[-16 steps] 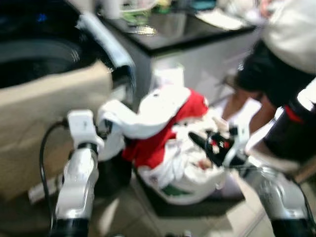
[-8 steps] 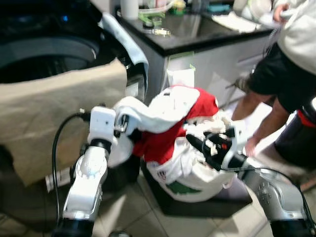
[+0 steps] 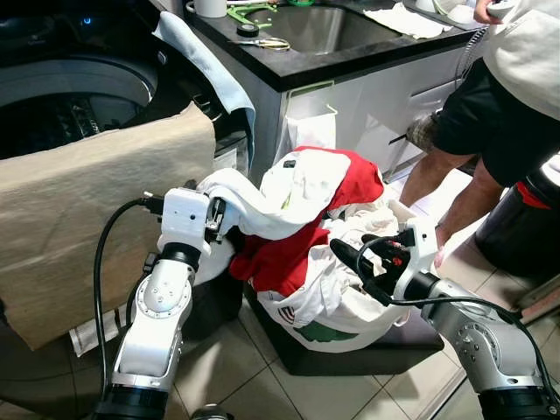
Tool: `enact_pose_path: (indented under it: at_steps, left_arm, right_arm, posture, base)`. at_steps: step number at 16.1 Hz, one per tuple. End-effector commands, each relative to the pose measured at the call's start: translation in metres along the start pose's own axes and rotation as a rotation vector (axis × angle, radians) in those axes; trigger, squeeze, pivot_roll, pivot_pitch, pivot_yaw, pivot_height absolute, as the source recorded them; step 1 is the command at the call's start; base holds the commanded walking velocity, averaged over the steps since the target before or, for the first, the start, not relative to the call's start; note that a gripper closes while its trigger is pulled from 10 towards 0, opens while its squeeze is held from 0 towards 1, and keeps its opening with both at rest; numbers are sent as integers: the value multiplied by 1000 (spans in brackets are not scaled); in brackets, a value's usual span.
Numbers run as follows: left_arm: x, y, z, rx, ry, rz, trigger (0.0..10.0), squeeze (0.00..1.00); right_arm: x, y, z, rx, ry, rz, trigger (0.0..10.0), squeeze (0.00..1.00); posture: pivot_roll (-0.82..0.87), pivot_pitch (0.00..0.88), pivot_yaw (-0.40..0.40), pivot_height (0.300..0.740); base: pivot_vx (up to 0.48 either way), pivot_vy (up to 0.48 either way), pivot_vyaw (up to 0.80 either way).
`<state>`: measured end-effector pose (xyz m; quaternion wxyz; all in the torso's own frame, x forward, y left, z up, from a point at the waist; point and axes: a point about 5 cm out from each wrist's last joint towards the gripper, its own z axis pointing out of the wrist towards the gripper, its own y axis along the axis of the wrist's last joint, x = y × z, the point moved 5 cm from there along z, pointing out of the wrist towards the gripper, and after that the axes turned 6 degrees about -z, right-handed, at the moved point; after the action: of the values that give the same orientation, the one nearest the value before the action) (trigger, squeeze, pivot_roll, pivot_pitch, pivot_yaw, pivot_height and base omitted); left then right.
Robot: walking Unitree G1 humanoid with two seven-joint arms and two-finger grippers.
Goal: Clothes washing
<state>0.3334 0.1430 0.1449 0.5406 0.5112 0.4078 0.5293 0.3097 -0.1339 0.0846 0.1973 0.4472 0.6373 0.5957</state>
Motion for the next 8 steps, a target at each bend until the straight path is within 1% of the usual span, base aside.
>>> enact_pose_path:
  at_steps: [1, 5, 7, 8]
  left_arm:
    - [-4, 11, 0, -45, -15, 2, 0, 0]
    - [-7, 12, 0, -49, -30, -6, 0, 0]
    - [-11, 14, 1, -51, -53, -21, 0, 0]
    - [-13, 10, 2, -24, -63, -48, 0, 0]
  right_arm:
    - [-3, 1, -1, -4, -10, -9, 10000, 0]
    - [-4, 1, 1, -3, -9, -15, 10000, 0]
    - [-4, 1, 2, -3, -10, -16, 10000, 0]
    - [-4, 0, 2, 0, -11, -19, 10000, 0]
  posture:
    - [101, 0, -73, 740]
    - [102, 0, -72, 740]
    - [102, 0, -72, 740]
    - [103, 0, -68, 740]
  base:
    - [0, 0, 0]
    - [0, 0, 0]
    - [0, 0, 0]
    - [0, 0, 0]
